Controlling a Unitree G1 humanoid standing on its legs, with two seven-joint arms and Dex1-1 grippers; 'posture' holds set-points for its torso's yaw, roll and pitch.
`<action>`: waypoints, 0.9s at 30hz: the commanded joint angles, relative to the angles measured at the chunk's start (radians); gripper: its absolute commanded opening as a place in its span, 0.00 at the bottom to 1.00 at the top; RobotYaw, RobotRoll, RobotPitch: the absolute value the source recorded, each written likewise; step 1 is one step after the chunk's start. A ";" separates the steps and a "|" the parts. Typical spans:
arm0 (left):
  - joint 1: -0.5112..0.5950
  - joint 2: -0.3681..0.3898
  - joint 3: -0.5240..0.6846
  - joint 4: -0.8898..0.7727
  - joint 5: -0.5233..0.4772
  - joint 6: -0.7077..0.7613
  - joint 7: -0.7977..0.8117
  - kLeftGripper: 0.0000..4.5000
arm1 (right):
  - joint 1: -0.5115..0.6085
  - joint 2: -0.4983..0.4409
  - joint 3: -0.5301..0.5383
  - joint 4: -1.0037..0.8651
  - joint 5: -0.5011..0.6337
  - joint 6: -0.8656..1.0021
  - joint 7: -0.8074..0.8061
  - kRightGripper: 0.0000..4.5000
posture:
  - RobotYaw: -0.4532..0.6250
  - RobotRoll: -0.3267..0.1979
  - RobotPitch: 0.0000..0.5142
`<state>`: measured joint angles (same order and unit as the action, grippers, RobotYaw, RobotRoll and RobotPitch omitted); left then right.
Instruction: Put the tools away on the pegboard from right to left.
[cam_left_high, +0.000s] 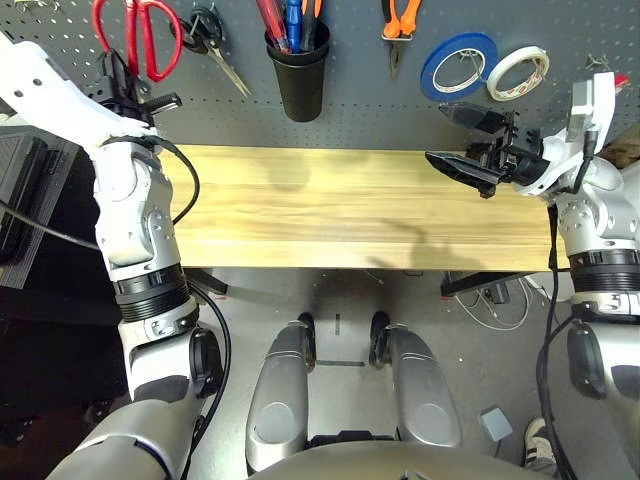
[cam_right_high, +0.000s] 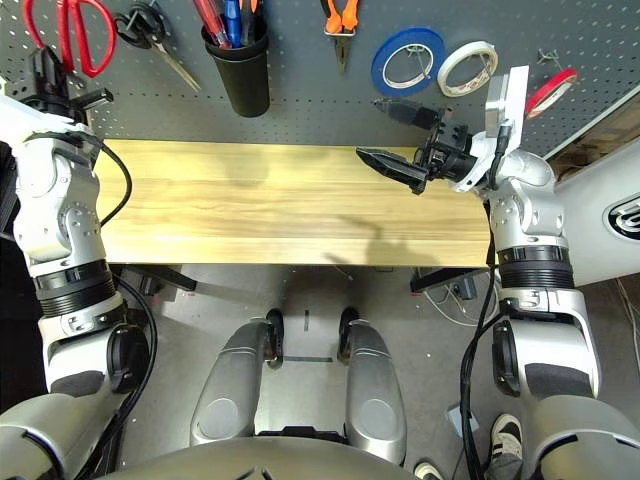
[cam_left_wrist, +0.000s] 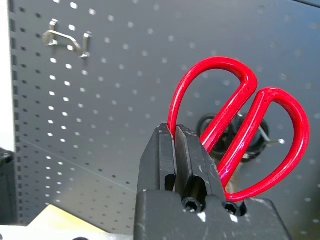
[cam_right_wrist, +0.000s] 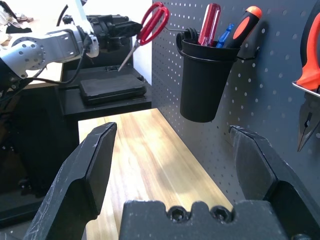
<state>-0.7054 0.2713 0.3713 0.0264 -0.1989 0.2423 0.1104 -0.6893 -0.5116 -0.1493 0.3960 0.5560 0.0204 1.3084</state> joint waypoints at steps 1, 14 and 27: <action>-0.010 -0.006 -0.011 0.030 -0.004 -0.033 -0.009 0.01 | 0.016 -0.005 -0.009 -0.005 -0.005 -0.004 0.005 1.00 | 0.37 0.62 0.42; -0.061 -0.010 -0.030 0.244 0.015 -0.104 0.002 0.01 | 0.034 -0.006 -0.008 -0.027 -0.002 0.006 -0.005 1.00 | 0.36 0.62 0.42; -0.078 -0.010 -0.100 0.349 0.037 -0.064 -0.027 0.77 | 0.049 0.004 -0.004 -0.024 -0.015 -0.018 -0.023 1.00 | 0.35 0.62 0.41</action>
<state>-0.8137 0.2558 0.2862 0.3987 -0.1732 0.1504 0.0975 -0.6575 -0.5066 -0.1480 0.3838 0.5514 0.0166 1.2870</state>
